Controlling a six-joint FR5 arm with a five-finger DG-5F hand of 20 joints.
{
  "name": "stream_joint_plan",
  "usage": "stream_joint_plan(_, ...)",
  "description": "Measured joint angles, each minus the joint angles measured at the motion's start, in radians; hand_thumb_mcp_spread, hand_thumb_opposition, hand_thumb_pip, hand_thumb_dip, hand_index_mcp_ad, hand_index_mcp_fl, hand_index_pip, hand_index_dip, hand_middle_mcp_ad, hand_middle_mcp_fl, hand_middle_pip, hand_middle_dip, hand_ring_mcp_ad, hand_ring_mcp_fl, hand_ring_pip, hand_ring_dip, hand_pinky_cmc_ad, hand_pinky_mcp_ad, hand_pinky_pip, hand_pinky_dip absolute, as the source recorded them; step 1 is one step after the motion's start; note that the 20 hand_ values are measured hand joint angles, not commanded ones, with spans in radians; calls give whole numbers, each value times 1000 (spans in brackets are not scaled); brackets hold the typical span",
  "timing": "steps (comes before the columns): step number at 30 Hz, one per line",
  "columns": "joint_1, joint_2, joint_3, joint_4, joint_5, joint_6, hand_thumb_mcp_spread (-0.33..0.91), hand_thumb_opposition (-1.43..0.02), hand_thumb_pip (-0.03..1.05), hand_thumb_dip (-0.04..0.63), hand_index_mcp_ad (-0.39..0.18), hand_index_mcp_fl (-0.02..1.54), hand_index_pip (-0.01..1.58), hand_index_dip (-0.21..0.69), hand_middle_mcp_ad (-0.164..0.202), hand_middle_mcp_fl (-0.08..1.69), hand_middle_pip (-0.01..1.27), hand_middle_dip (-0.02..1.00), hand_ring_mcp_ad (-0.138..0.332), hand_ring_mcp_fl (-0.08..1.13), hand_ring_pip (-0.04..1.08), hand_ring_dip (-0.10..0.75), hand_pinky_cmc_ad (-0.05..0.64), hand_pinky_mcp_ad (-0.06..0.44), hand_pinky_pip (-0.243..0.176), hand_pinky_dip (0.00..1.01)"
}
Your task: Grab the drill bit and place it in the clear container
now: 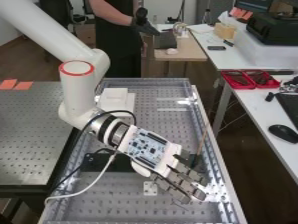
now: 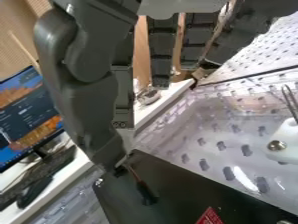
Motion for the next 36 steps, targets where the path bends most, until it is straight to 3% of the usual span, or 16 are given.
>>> stream_joint_plan(3,0,7,0,8,1,-8,620,-974,417,284,-182,881,929,340,70,305,124,222,101,84,101,23,316,119,-75,150)
stream_joint_plan(14,5,70,-5,13,7,-52,630,-1007,415,284,-182,1019,757,328,66,318,124,222,101,77,113,23,328,119,-77,154)
stream_joint_plan(26,42,220,-58,17,6,-121,627,-1019,417,284,-178,1084,661,335,70,349,124,222,99,89,113,21,328,119,-77,154)
stream_joint_plan(36,126,355,-134,27,-53,-190,632,-1044,417,284,-178,1145,557,365,66,342,124,223,98,96,120,30,328,119,-75,154)
